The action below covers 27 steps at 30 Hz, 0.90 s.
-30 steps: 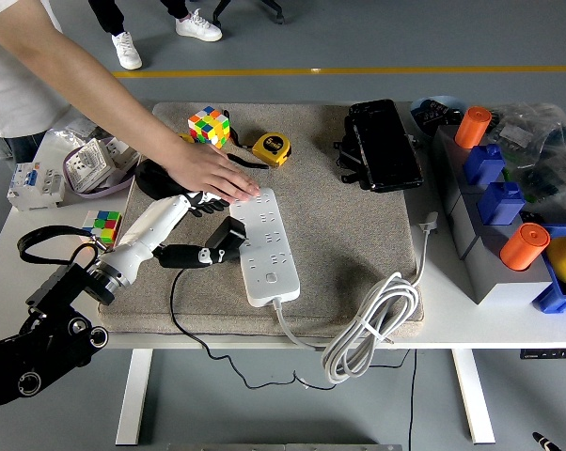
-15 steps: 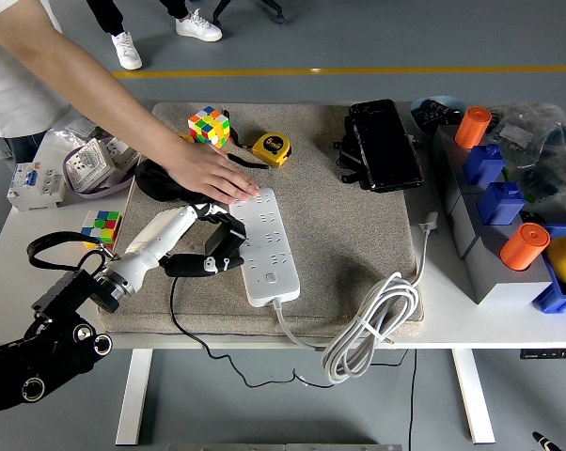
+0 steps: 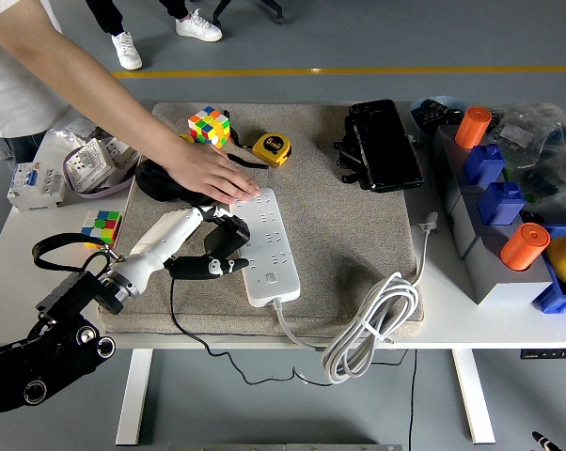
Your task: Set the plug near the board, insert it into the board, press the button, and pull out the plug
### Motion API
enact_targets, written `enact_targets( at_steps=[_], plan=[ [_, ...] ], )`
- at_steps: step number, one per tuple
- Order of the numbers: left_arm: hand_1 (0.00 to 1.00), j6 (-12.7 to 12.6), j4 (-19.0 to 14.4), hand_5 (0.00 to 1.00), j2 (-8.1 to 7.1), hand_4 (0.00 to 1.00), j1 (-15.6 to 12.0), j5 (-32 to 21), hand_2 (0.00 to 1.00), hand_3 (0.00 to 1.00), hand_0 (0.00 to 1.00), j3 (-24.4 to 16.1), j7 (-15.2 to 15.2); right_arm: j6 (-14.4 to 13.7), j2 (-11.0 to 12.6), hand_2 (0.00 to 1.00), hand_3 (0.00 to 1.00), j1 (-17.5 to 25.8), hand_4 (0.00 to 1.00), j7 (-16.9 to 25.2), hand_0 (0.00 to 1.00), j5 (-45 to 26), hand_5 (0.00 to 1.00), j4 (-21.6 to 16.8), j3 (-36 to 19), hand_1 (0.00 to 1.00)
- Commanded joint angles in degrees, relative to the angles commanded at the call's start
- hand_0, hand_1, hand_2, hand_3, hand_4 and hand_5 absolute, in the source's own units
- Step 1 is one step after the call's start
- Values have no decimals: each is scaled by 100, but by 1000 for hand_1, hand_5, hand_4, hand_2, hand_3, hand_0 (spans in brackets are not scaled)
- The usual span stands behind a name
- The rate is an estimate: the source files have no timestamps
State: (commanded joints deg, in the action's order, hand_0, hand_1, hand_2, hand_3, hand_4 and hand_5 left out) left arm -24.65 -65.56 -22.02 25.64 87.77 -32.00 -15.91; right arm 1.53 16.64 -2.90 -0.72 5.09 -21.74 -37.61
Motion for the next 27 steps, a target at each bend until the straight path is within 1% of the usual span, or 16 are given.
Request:
enact_targets(
  at_steps=[11, 12, 17, 18, 27],
  plan=[
    [682, 82, -31, 585, 28, 932, 133, 90, 689, 652, 643, 127, 113, 2, 4, 697, 600, 1, 880, 13, 645, -29, 514, -5, 1, 693],
    [672, 90, -36, 588, 32, 932, 150, 105, 680, 639, 628, 144, 127, 1, 2, 697, 600, 1, 879, 15, 647, -30, 513, -5, 1, 691],
    [672, 125, -71, 588, 49, 932, 236, 207, 680, 639, 628, 209, 216, 2, 4, 697, 600, 6, 879, 17, 647, -47, 513, -3, 20, 691],
    [667, 134, -76, 587, 51, 931, 262, 242, 677, 640, 610, 223, 243, 2, 5, 695, 599, 5, 879, 18, 647, -50, 513, -3, 23, 691],
    [660, 203, -90, 589, 33, 930, 377, 369, 675, 634, 605, 283, 397, -1, 9, 695, 599, -2, 878, 23, 647, -66, 512, -8, 16, 691]
  ],
)
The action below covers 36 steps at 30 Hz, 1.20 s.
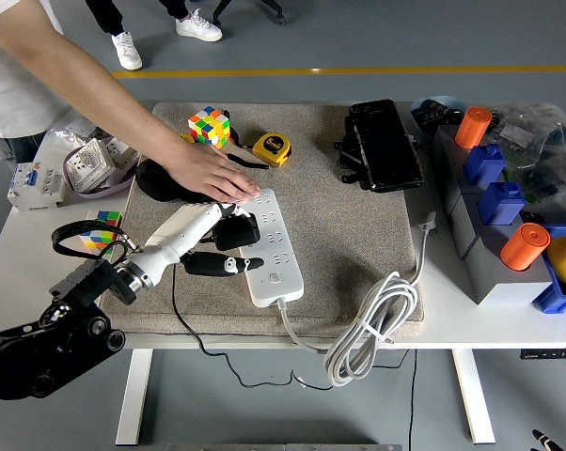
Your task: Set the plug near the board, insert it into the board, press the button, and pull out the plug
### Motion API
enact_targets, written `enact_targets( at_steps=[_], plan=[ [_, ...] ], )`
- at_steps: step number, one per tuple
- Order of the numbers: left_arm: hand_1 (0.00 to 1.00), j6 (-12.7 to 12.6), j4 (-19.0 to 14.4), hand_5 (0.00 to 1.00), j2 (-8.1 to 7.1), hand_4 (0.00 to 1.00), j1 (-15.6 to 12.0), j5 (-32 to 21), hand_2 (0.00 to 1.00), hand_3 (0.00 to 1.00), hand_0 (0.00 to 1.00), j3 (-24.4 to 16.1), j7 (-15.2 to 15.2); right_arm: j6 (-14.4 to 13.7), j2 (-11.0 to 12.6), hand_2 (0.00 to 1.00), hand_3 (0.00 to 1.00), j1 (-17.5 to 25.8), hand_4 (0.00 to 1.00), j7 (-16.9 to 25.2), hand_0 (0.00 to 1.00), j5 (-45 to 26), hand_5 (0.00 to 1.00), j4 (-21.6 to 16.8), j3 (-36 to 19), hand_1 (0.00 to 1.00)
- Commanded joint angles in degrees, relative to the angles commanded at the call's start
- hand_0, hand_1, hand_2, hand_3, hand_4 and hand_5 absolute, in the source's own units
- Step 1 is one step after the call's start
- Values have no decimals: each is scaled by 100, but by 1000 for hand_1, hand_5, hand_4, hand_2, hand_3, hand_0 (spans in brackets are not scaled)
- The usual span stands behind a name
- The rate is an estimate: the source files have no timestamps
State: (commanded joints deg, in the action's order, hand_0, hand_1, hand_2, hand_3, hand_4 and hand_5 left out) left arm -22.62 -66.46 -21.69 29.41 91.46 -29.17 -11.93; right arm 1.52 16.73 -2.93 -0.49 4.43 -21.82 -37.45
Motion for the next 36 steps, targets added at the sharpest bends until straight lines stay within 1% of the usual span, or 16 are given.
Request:
enact_targets(
  at_steps=[2, 3, 8, 9, 14, 15, 27, 36],
  plan=[
    [660, 20, -8, 589, -6, 930, -1, 42, 675, 634, 605, 4, 41, -2, 0, 695, 599, -2, 878, -1, 647, -4, 512, 3, 8, 691],
    [646, 24, -17, 588, -12, 931, -6, 62, 664, 632, 570, 1, 53, -2, 1, 693, 599, -2, 878, 1, 647, -4, 511, 0, 7, 691],
    [646, 23, -90, 588, -59, 931, -29, 144, 664, 632, 570, -25, 73, -4, 1, 693, 599, -4, 878, 11, 647, -5, 511, -6, 6, 691],
    [620, 19, -111, 589, -71, 932, -35, 149, 649, 616, 549, -33, 69, -4, 1, 695, 599, -1, 877, 12, 647, -7, 512, -6, 8, 690],
    [620, 24, -178, 589, -97, 932, -41, 199, 649, 616, 549, -38, 89, -3, 4, 695, 599, 2, 877, 18, 647, -16, 512, -5, 25, 690],
    [612, 30, -186, 589, -95, 933, -38, 212, 640, 609, 533, -31, 102, -3, 5, 694, 599, -1, 877, 19, 647, -15, 511, -8, 21, 690],
    [607, 88, -191, 587, -38, 933, 47, 329, 641, 608, 528, 128, 229, -3, 5, 692, 599, 1, 877, 29, 647, -22, 509, -13, 11, 690],
    [606, 132, -195, 587, -22, 934, 103, 492, 642, 608, 519, 173, 340, -1, 5, 692, 598, -3, 877, 36, 647, -24, 508, -20, 23, 690]
  ],
)
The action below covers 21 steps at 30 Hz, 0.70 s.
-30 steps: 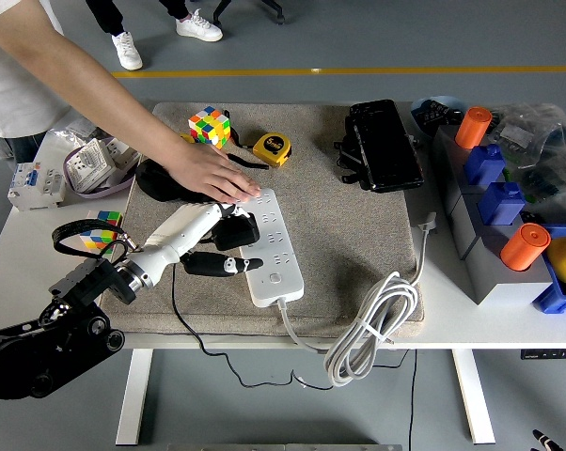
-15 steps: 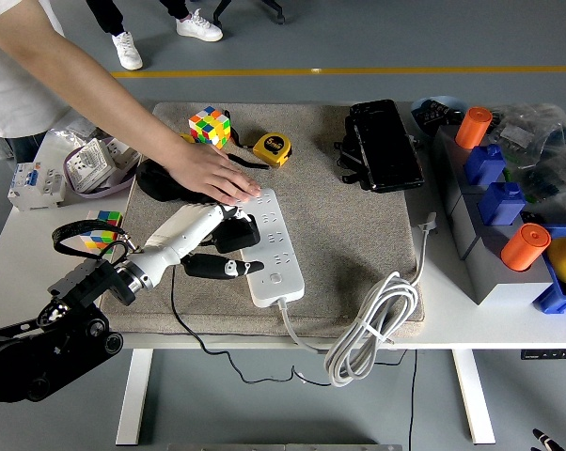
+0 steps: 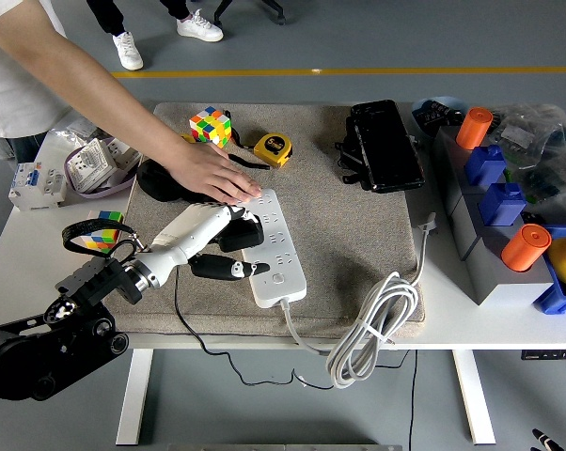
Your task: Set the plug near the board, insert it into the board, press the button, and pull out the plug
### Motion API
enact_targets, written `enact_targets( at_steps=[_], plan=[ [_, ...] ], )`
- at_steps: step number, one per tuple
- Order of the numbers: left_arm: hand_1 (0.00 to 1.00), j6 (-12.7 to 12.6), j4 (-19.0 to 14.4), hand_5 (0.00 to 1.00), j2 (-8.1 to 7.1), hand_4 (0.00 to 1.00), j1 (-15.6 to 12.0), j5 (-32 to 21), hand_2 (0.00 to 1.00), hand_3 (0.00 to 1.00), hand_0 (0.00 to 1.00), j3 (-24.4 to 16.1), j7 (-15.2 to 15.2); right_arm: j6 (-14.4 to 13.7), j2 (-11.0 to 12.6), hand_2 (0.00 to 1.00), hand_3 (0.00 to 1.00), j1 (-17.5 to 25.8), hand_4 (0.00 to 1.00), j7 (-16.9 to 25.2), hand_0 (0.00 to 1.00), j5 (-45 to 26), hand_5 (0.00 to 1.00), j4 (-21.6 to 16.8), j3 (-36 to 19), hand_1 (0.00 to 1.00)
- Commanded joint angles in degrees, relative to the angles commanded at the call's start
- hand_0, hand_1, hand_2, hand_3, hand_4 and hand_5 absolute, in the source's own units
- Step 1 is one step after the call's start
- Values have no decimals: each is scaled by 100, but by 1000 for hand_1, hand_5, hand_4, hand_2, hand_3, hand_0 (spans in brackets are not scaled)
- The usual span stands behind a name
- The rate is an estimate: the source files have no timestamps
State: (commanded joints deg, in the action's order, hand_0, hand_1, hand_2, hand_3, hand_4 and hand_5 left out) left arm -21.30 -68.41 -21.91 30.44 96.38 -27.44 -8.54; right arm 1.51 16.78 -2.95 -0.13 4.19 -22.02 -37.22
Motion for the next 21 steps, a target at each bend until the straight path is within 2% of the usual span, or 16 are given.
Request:
enact_targets(
  at_steps=[21],
  plan=[
    [566, -25, -186, 588, -142, 936, -120, 251, 622, 591, 472, -60, 117, -18, -2, 690, 594, 7, 874, 50, 648, -7, 506, 5, -27, 688]
  ],
)
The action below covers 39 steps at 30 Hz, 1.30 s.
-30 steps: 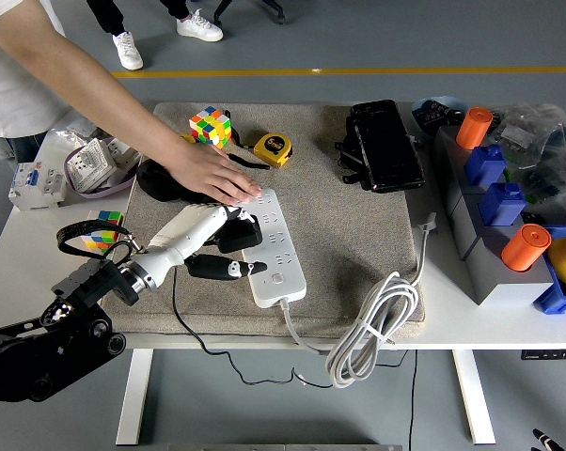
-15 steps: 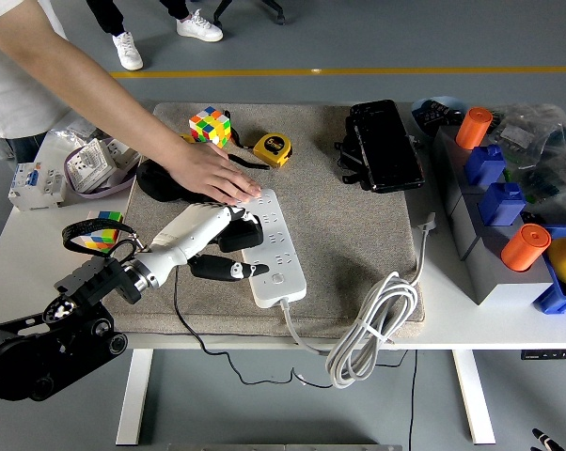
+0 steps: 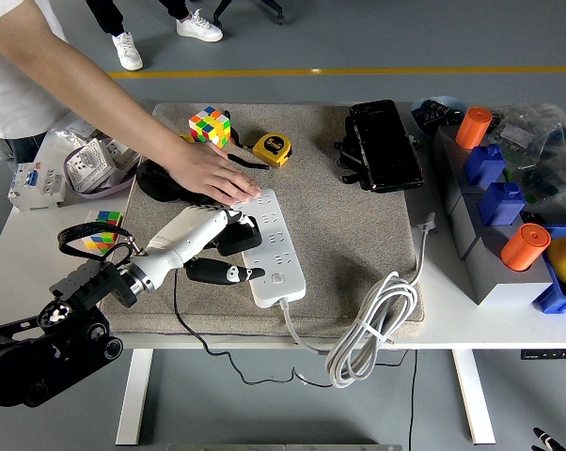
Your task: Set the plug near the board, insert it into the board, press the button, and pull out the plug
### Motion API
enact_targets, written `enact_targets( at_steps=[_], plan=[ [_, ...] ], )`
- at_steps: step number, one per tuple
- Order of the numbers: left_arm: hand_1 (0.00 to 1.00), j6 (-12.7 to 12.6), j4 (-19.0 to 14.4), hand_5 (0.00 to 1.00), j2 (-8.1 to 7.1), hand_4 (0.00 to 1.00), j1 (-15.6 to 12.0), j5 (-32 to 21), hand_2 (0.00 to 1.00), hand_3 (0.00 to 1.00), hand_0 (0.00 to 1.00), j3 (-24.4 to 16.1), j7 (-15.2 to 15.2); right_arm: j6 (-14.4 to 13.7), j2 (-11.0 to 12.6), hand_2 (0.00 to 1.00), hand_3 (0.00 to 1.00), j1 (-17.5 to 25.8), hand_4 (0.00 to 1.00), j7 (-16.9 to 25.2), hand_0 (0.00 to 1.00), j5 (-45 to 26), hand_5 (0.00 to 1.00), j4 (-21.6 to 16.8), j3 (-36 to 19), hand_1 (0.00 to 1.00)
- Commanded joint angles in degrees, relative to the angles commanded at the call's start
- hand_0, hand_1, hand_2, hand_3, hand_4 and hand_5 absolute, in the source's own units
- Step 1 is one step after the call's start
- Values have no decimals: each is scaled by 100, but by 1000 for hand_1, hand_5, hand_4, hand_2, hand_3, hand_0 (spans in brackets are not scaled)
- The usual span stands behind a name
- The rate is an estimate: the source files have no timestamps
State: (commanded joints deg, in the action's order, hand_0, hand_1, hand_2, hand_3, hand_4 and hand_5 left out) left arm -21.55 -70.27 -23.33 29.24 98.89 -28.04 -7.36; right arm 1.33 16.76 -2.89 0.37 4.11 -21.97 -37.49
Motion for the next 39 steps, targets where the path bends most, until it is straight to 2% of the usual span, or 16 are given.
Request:
enact_targets(
  at_steps=[10, 16, 19, 23, 24, 27, 29, 30, 35, 36, 39],
  plan=[
    [568, 56, -69, 588, 68, 937, 77, 274, 620, 590, 473, 29, 150, -6, 2, 691, 593, -13, 874, 18, 649, -2, 505, -6, -14, 687],
    [571, 60, -132, 588, 36, 937, 53, 285, 622, 590, 477, -37, 171, -5, 2, 689, 594, -6, 873, 20, 648, -8, 504, 0, -6, 687],
    [571, 54, -258, 585, -3, 937, 2, 282, 624, 603, 471, -164, 199, -5, 0, 688, 593, -4, 871, 22, 647, -6, 503, 0, -11, 688],
    [571, 35, -622, 585, -80, 937, -72, 1, 624, 603, 471, -386, 266, -3, 4, 688, 593, -1, 871, 20, 647, 0, 503, 0, -7, 688],
    [493, 84, -775, 523, -107, 928, -99, -167, 572, 604, 359, -468, 373, -4, 7, 688, 592, 3, 870, 20, 647, 7, 500, -5, -8, 687],
    [493, 312, -1149, 523, -152, 928, -131, -524, 572, 604, 359, -648, 751, -4, 15, 688, 592, -3, 870, 15, 647, 16, 500, -8, -7, 687],
    [493, 544, -1356, 523, -172, 928, -143, -643, 572, 604, 359, -734, 1117, -4, 15, 688, 592, -3, 870, 10, 647, 21, 500, -9, -12, 687],
    [197, 672, -1451, 344, -180, 856, -148, -701, 327, 629, 170, -771, 1313, -2, 17, 688, 592, -2, 869, 9, 646, 25, 498, -13, -13, 687],
    [197, 1481, -1918, 344, -222, 856, -129, -800, 327, 629, 170, -890, 2315, -1, 22, 688, 592, 4, 869, 0, 646, 27, 498, -8, -9, 687],
    [99, 1668, -2000, 68, -229, 677, -120, -823, 210, 654, 97, -900, 2519, -1, 23, 689, 592, 6, 868, -1, 646, 25, 499, -6, -7, 687],
    [99, 2149, -2153, 68, -243, 677, -88, -863, 210, 654, 97, -898, 3021, 1, 27, 689, 592, 10, 868, -4, 646, 30, 499, -6, 0, 687]
  ],
)
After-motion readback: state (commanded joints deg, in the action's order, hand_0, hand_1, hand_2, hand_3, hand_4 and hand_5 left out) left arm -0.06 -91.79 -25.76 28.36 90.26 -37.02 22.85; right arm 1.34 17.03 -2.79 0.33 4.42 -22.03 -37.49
